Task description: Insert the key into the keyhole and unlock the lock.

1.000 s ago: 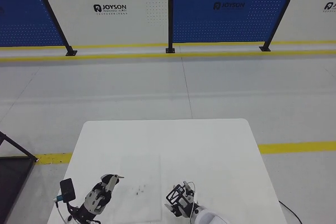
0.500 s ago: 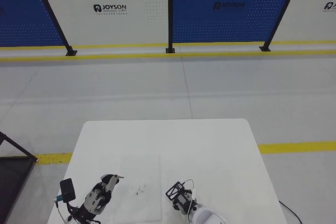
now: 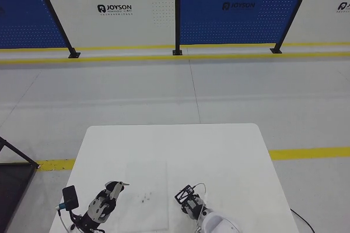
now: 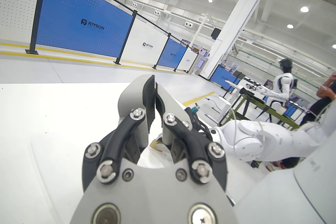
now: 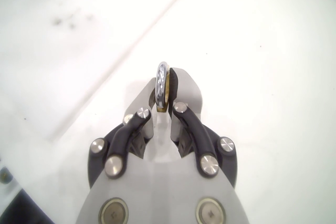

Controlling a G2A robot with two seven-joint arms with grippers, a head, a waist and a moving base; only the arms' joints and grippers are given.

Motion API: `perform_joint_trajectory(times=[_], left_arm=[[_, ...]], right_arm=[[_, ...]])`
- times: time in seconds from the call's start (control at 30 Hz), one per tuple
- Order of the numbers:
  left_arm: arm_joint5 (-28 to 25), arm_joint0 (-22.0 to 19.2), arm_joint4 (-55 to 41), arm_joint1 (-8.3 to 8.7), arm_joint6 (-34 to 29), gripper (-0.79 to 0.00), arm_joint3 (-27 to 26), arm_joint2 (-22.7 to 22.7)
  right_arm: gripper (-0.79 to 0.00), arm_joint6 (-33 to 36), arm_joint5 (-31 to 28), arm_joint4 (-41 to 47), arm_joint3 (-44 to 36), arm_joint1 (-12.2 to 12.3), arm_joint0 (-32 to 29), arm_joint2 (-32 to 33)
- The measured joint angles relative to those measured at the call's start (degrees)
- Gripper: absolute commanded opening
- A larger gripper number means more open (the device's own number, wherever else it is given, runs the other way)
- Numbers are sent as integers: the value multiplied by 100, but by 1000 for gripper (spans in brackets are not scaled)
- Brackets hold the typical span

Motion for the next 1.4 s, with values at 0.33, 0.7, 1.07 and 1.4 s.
perform_joint_trajectory(times=[0.33, 0.7, 1.07, 1.4], left_arm=[[0, 0, 0, 0, 0, -785, 0, 0], [0, 0, 0, 0, 0, -785, 0, 0], [161, -84, -77, -23, 13, -785, -23, 98], [-609, -435, -1049, -179, 839, -785, 631, 983]], right_arm=[[-785, -1768, -1464, 799, -758, 240, -462, 878], [-785, -2049, -2399, 1342, -907, 307, -567, 1049], [-785, -2192, -2348, 1834, -817, 247, -354, 912], [-785, -3838, -3176, 3648, 324, -47, 78, 29]])
